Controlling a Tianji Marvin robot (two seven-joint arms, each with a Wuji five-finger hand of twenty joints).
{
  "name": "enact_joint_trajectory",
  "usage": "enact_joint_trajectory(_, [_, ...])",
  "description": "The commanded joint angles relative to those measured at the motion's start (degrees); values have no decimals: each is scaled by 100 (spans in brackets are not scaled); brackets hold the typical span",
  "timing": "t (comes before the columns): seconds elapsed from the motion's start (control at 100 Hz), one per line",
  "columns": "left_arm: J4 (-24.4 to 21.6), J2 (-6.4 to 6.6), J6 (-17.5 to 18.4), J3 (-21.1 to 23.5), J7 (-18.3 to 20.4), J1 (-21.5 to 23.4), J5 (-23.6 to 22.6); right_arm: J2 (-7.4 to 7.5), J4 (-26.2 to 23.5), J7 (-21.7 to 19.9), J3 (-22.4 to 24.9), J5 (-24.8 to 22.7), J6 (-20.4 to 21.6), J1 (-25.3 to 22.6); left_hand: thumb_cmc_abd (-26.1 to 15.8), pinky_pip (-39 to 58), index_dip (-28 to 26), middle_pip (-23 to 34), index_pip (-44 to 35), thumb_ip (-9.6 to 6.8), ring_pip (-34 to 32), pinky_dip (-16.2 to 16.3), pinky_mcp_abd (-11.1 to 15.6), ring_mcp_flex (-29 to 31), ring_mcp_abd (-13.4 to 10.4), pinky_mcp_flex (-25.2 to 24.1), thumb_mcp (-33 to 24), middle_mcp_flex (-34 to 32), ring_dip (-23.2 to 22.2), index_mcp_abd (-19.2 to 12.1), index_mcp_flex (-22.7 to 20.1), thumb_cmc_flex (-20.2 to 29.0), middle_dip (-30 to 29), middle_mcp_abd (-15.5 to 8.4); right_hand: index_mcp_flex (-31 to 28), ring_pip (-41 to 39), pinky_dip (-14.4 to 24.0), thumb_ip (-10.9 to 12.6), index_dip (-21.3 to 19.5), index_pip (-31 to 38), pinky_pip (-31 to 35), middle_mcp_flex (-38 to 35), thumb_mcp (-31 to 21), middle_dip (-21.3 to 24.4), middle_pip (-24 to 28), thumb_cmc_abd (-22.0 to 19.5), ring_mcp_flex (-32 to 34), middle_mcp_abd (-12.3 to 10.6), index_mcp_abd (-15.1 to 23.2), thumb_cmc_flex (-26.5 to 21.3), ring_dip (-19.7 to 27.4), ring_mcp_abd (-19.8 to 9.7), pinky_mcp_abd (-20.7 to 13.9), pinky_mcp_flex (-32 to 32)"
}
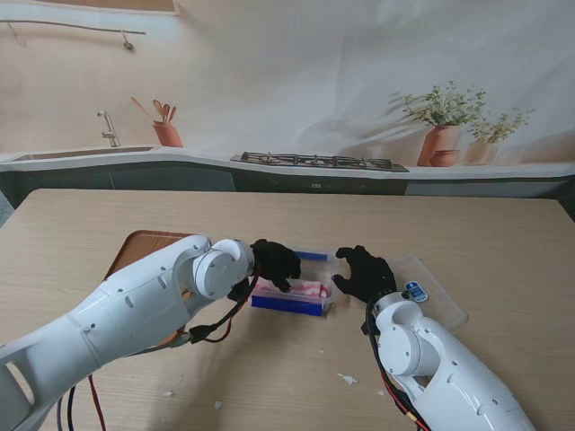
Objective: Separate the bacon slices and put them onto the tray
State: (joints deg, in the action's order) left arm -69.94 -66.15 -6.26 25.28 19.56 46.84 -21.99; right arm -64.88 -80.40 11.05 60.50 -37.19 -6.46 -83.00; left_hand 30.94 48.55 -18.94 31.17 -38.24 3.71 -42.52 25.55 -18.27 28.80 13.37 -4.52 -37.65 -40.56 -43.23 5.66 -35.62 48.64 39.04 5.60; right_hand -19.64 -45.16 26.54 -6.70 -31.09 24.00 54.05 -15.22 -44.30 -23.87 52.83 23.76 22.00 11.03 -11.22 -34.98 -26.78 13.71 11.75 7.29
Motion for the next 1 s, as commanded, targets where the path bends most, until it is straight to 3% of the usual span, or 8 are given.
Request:
enact_joint_trajectory(0.0, [62, 15, 21, -85, 153, 79, -17, -47, 54, -99, -30, 5, -4, -57, 171, -93, -455, 54, -1224, 225, -29, 78, -112, 282, -55, -44, -90, -622, 27, -697, -818, 254, 256, -147, -31, -39, -34, 87, 23, -8, 122, -19, -2, -23, 105, 76, 66, -27, -1, -221, -7, 62, 71, 8])
enact_joint_trajectory(0.32, [84, 14, 100, -75, 112, 96, -48, -49, 64, -96, -38, 10, -10, -48, -9, 74, -663, -445, -1516, 215, -192, -12, -205, 1080, -20, 121, -97, -1691, 98, -682, -800, 268, 367, -84, -23, -39, -35, 88, 24, -3, 124, -32, -5, -24, 107, 73, 80, -31, -4, -224, -6, 60, 76, 14])
enact_joint_trajectory(0.45, [96, 26, 175, -72, 137, 89, -34, -51, 65, -94, -41, 20, -17, -47, -85, 142, -981, -592, -1679, 221, -146, -20, -223, 1239, -28, 190, -108, -1800, 174, -455, -547, 349, 212, 29, -24, -37, -34, 88, 25, -1, 127, -34, -4, -24, 105, 69, 81, -34, -4, -229, -6, 60, 77, 17])
enact_joint_trajectory(0.61, [95, 33, 309, 4, 68, 148, -59, -53, 68, -91, -43, 26, -19, -46, 3, 216, -1219, -266, -1894, 245, -459, 3, -358, 1419, 65, 280, -313, -1856, 0, -134, -399, 351, 403, 205, -15, -39, -35, 88, 26, -1, 126, -33, 1, -24, 105, 67, 80, -35, 6, -224, -7, 67, 80, 13])
enact_joint_trajectory(0.71, [66, 58, 413, 45, 98, 175, -36, -54, 70, -90, -45, 29, -16, -44, 307, 303, -1457, -164, -2089, 89, -630, 50, -364, 1400, 71, 381, -788, -1883, -247, -22, -264, 180, 816, 226, -12, -39, -35, 88, 26, 1, 128, -33, -1, -23, 102, 68, 84, -35, 8, -223, -7, 62, 77, 17])
enact_joint_trajectory(0.85, [70, 84, 585, 24, 73, 168, -135, -56, 75, -91, -52, 37, -23, -40, 735, 349, -1772, -16, -2353, -166, -714, 88, -343, 1194, 17, 420, -1381, -1723, -473, -122, -9, 169, 1352, 83, -9, -41, -32, 87, 26, 4, 134, -36, 3, -25, 104, 67, 85, -33, 5, -223, -8, 62, 78, 17])
enact_joint_trajectory(0.92, [82, 94, 633, -25, 109, 139, -149, -57, 76, -90, -54, 43, -24, -38, 766, 325, -1783, -6, -2364, -192, -689, 79, -323, 1153, 5, 386, -1399, -1691, -488, -182, 1, 155, 1359, 55, -12, -40, -32, 88, 27, 6, 134, -39, 2, -25, 104, 71, 82, -35, 3, -222, -8, 72, 76, 14])
enact_joint_trajectory(0.99, [114, 91, 693, -66, 65, 122, -230, -58, 77, -89, -51, 49, -20, -38, 699, 321, -1615, -120, -2210, -77, -596, 76, -321, 1195, -33, 386, -1154, -1736, -442, -219, -78, 110, 1228, 62, -9, -40, -31, 88, 27, 7, 137, -35, 1, -24, 102, 66, 82, -30, 8, -216, -8, 69, 79, 19])
